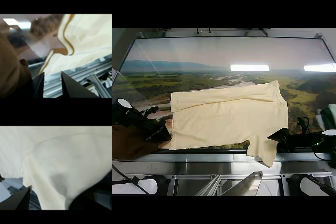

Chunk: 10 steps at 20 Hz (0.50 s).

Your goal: Fold the shirts.

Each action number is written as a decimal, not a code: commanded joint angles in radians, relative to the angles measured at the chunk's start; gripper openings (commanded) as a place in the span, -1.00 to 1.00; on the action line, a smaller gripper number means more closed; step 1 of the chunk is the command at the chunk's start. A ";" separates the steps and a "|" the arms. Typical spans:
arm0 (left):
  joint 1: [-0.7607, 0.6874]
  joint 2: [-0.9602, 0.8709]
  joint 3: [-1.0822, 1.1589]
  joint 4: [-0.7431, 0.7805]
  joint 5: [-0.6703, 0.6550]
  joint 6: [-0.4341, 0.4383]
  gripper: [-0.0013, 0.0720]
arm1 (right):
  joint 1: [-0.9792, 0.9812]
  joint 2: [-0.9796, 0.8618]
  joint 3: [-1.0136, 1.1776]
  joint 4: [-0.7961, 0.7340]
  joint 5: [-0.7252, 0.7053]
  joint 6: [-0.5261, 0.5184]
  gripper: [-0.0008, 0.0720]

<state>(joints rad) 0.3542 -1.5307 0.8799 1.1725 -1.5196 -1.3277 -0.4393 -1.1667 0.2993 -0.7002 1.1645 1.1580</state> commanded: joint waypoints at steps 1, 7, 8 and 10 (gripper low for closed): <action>-0.035 0.009 -0.015 0.032 0.109 -0.029 -0.31 | 0.000 0.001 0.000 0.005 -0.031 -0.011 0.58; -0.131 0.009 -0.016 0.040 0.183 -0.039 -0.31 | 0.000 0.001 0.000 0.005 -0.020 -0.012 0.58; -0.138 0.009 -0.016 0.039 0.175 -0.033 -0.31 | 0.000 0.001 0.000 0.006 -0.019 -0.023 0.58; -0.168 0.009 -0.016 0.036 0.161 -0.006 -0.32 | 0.000 0.001 0.000 0.010 -0.019 -0.031 0.58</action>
<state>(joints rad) 0.2207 -1.5204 0.8654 1.2037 -1.3872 -1.3594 -0.4393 -1.1667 0.2989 -0.6971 1.1648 1.1389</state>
